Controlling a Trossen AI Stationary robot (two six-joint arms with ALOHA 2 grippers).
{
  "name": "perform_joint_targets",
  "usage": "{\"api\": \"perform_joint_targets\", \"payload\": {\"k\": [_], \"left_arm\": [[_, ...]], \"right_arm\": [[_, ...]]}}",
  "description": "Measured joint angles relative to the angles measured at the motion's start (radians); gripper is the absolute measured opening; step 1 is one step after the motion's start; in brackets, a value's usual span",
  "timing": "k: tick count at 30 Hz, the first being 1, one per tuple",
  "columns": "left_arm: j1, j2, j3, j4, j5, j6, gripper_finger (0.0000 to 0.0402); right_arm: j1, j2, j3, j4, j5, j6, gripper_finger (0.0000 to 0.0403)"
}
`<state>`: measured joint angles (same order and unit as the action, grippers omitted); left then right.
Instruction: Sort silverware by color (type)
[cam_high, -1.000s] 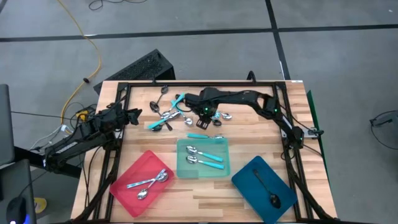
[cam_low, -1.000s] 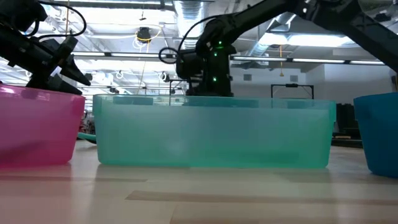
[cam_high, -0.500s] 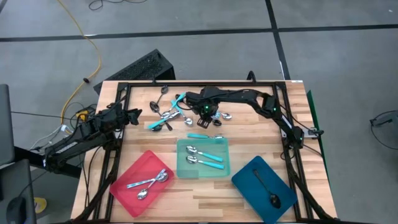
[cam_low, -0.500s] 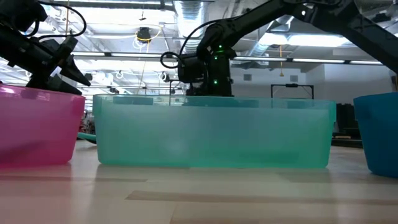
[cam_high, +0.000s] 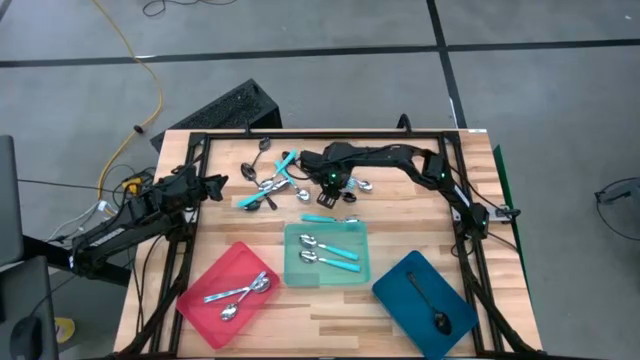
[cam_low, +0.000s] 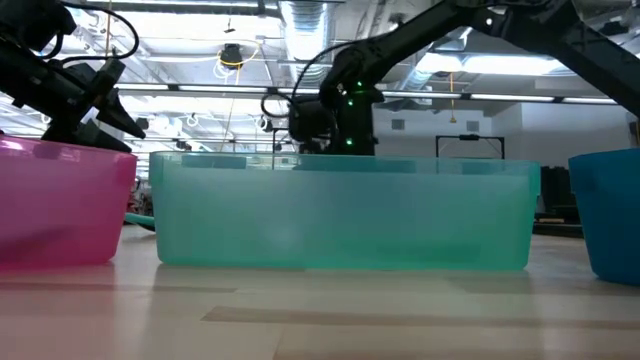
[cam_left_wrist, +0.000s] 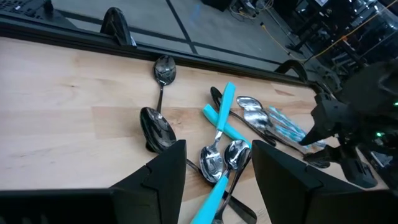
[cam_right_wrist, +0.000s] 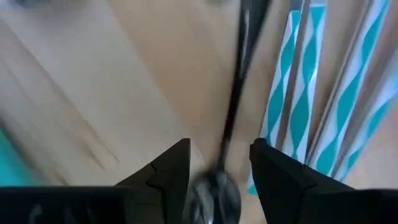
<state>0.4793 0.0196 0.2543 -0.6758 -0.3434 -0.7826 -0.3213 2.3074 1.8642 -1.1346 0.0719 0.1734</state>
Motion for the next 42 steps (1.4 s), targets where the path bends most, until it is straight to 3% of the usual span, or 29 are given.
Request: {"api": "perform_joint_targets", "payload": {"k": [13,28,42], "left_arm": [[0.0,0.0,0.0,-0.001,-0.016,-0.013,0.0167],[0.0,0.0,0.0,-0.001,-0.02,-0.027,0.0167],[0.0,0.0,0.0,-0.008,-0.02,-0.026,0.0167]], "right_arm": [[-0.025,-0.003,-0.056,0.028,-0.049,0.001,0.0153],[-0.006,-0.002,-0.058,0.036,-0.047,0.001,0.0021],[-0.01,-0.049,0.021,-0.036,-0.039,0.009,0.0013]]}}
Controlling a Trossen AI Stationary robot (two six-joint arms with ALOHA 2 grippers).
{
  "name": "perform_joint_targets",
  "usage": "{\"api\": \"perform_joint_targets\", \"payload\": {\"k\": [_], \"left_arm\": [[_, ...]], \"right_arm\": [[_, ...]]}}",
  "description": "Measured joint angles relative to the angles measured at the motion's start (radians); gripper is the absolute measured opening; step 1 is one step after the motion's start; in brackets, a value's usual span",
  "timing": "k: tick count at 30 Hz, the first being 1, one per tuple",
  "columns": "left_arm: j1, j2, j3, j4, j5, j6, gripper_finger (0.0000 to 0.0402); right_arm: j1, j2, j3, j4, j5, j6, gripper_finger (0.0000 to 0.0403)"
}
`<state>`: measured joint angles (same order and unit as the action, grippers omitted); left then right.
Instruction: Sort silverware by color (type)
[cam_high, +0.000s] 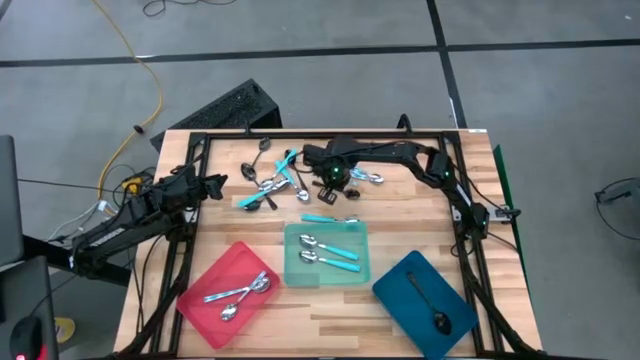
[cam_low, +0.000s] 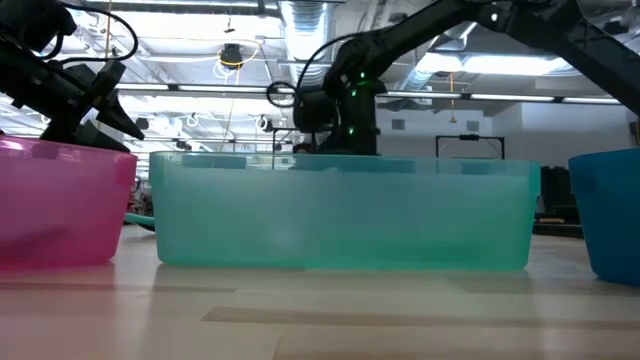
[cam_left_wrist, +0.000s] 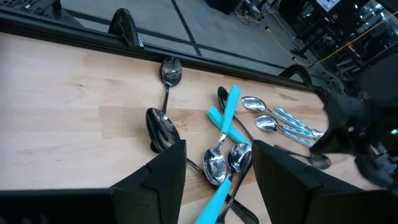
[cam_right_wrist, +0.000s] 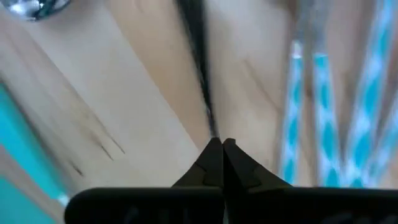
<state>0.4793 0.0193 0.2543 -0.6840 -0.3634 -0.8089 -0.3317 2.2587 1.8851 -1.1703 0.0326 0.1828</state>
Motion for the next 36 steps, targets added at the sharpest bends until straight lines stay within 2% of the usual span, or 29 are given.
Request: {"api": "perform_joint_targets", "payload": {"k": [7,18,22,31,36], "left_arm": [[0.0,0.0,0.0,0.0,-0.001,0.001,0.0167],[0.0,0.0,0.0,-0.009,0.0,0.003,0.0167],[0.0,0.0,0.0,-0.009,0.0,0.003,0.0167],[0.0,0.0,0.0,-0.008,0.0,0.01,0.0167],[0.0,0.0,0.0,-0.008,0.0,0.002,0.0167]], "right_arm": [[0.001,-0.013,0.029,-0.027,0.003,-0.004,0.0023],[0.009,-0.016,-0.014,-0.06,-0.028,-0.037,0.0178],[0.011,-0.016,-0.083,-0.031,-0.031,-0.048,0.0217],[0.008,-0.024,-0.182,0.034,0.0,-0.061,0.0221],[0.009,-0.024,-0.186,0.054,0.0,-0.06,0.0196]]}}
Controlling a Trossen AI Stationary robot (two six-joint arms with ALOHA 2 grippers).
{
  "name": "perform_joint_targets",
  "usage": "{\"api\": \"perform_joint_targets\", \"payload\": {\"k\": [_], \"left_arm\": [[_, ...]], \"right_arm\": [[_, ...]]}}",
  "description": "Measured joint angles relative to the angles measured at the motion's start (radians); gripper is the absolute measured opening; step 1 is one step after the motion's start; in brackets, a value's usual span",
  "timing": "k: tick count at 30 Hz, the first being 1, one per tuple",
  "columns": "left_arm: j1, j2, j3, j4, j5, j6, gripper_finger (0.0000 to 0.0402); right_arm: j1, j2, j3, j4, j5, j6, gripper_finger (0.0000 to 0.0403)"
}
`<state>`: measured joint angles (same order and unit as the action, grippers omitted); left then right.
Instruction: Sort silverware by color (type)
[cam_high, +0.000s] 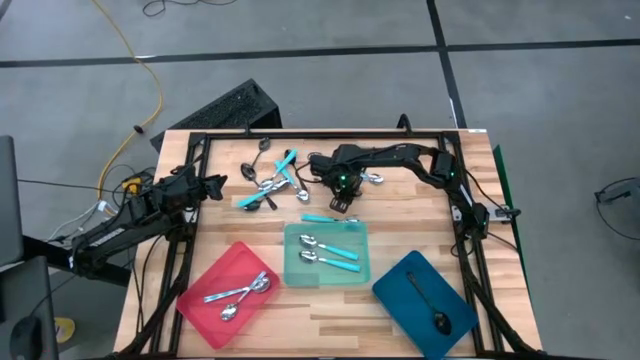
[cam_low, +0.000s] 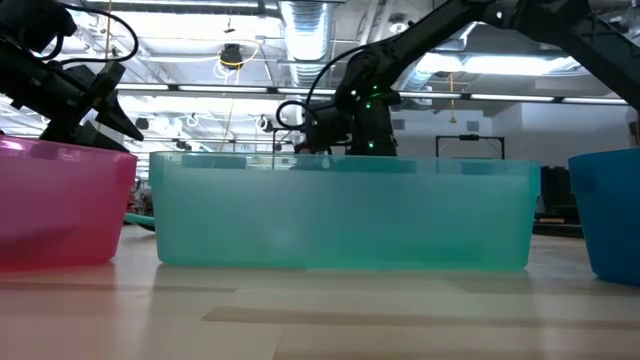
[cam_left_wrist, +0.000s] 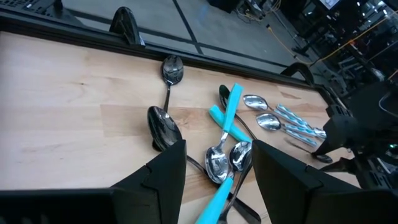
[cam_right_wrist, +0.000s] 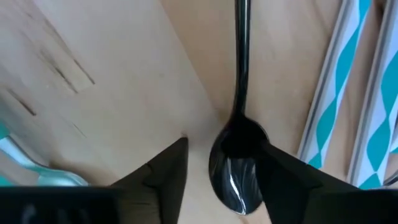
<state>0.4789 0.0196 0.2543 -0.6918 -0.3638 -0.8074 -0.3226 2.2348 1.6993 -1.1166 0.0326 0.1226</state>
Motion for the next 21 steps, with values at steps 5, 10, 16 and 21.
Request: {"api": "perform_joint_targets", "payload": {"k": [5,10,16,21], "left_arm": [[0.0,0.0,0.0,0.0,0.0,-0.009,0.0167],[0.0,0.0,0.0,0.001,-0.001,-0.009,0.0167],[0.0,0.0,0.0,0.001,-0.004,-0.009,0.0167],[0.0,0.0,0.0,0.001,-0.01,-0.009,0.0167]], "right_arm": [[0.011,0.001,-0.002,0.014,0.0,0.014,0.0131],[0.017,0.0,0.0,0.019,0.023,0.03,0.0057],[0.018,-0.001,0.002,0.022,0.032,0.034,0.0018],[0.022,-0.004,0.019,-0.011,0.031,0.034,0.0018]]}}
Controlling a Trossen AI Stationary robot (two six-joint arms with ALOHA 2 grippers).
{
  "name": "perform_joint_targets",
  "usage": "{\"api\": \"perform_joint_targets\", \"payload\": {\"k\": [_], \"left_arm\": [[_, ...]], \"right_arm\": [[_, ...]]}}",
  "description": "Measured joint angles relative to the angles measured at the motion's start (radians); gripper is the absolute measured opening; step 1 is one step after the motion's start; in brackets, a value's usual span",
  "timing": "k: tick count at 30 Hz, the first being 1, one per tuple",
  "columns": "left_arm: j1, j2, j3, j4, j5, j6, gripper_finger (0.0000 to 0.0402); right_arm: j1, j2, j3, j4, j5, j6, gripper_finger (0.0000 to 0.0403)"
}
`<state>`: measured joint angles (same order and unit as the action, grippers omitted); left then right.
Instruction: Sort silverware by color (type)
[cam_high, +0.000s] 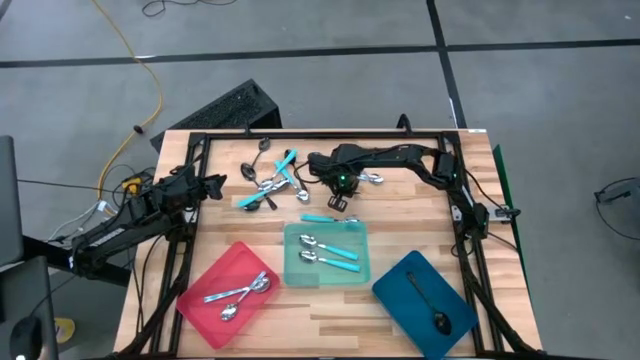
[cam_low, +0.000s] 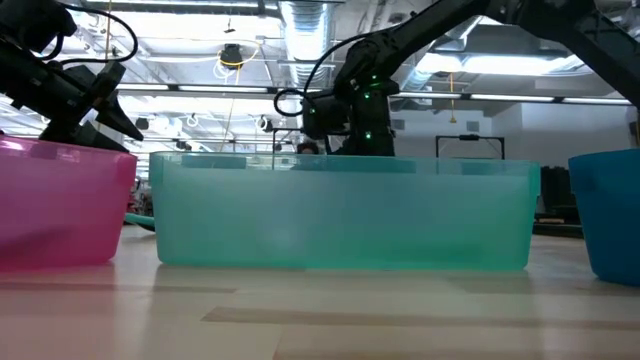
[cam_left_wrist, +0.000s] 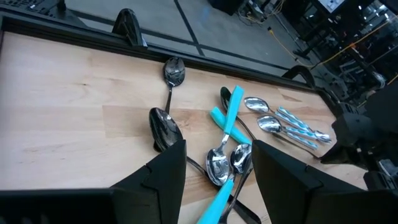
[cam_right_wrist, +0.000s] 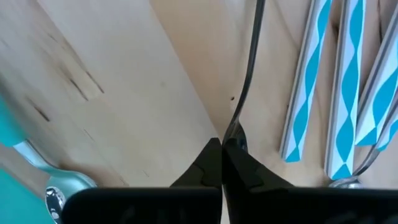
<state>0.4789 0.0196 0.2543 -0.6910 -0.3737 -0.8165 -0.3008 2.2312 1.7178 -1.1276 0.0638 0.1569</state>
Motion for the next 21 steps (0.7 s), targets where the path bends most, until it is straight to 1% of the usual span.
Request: {"api": "perform_joint_targets", "payload": {"k": [9,21], "left_arm": [[0.0,0.0,0.0,0.0,0.0,0.0,0.0167],[0.0,0.0,0.0,0.0,0.0,0.007,0.0167]], "right_arm": [[0.007,0.012,0.124,-0.082,-0.024,-0.001,0.0018],[0.026,0.008,0.275,-0.231,-0.015,0.014,0.0018]]}}
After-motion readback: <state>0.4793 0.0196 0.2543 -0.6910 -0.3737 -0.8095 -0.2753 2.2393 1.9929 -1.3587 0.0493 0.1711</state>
